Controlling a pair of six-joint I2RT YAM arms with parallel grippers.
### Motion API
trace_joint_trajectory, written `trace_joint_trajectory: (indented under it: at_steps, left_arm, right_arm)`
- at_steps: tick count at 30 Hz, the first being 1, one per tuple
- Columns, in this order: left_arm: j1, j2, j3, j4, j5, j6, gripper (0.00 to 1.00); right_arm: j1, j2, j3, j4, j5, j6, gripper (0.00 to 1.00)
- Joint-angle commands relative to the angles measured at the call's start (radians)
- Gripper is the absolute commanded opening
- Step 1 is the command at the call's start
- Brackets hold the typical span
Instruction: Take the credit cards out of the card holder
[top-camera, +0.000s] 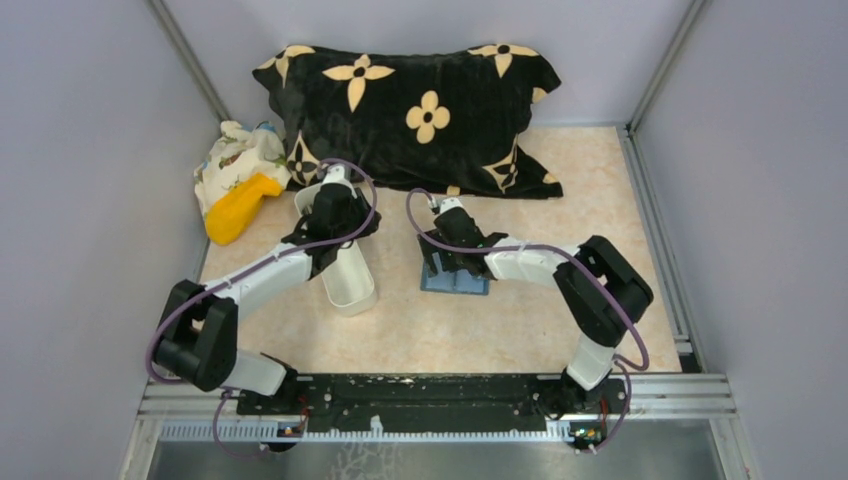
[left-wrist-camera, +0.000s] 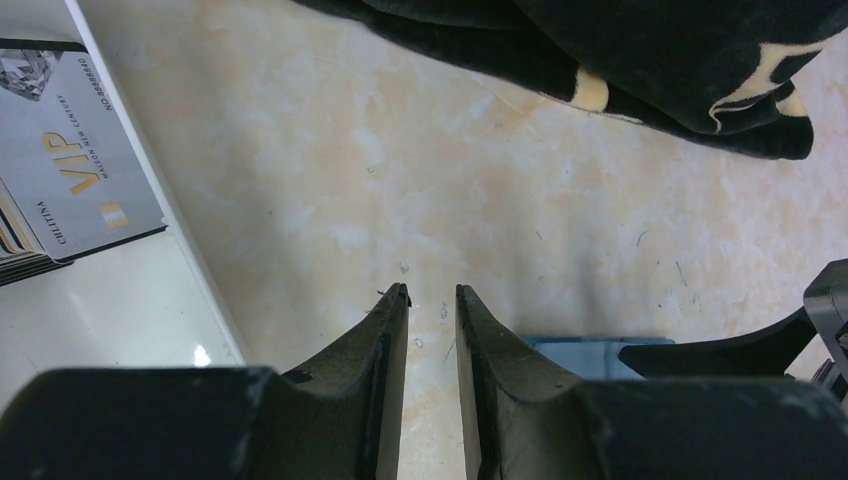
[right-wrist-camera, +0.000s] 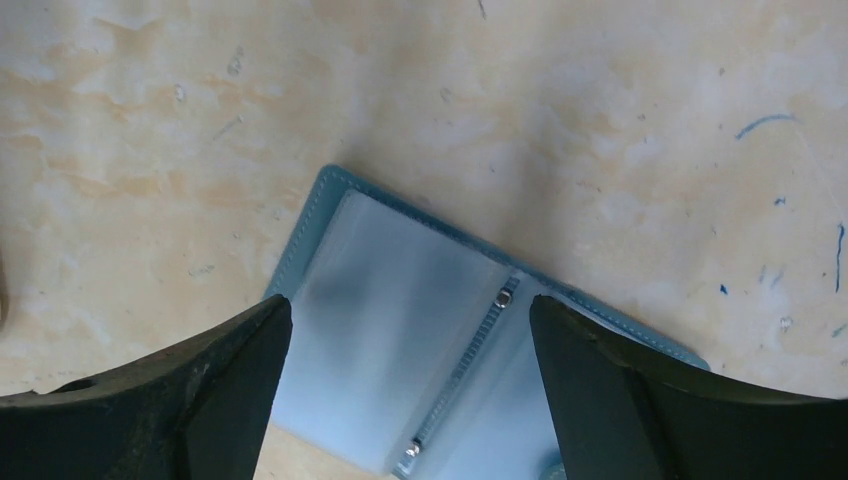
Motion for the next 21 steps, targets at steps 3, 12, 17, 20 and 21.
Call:
trace_joint_trajectory:
  at_steps: [3,12,17,20,21]
  left_arm:
    - [0.005,0.017,-0.002,0.017,-0.008,-0.006,0.30]
    - [0.006,0.041,-0.002,0.023,0.002,-0.005,0.30]
    - [0.010,0.051,0.000,0.029,0.019,-0.008,0.30]
    - [0.010,0.053,0.002,0.031,0.023,-0.008,0.30]
    - [0.010,0.054,0.001,0.031,0.023,-0.009,0.30]
  right_arm:
    - [0.101,0.076,0.158,-0.110,0.234,0.032,0.86]
    - [0.138,0.115,0.191,-0.171,0.289,0.076,0.81]
    - [0.138,0.104,0.166,-0.166,0.282,0.119,0.68]
    - [0.138,0.098,0.153,-0.152,0.266,0.141,0.57]
    - [0.139,0.098,0.151,-0.147,0.263,0.144,0.52]
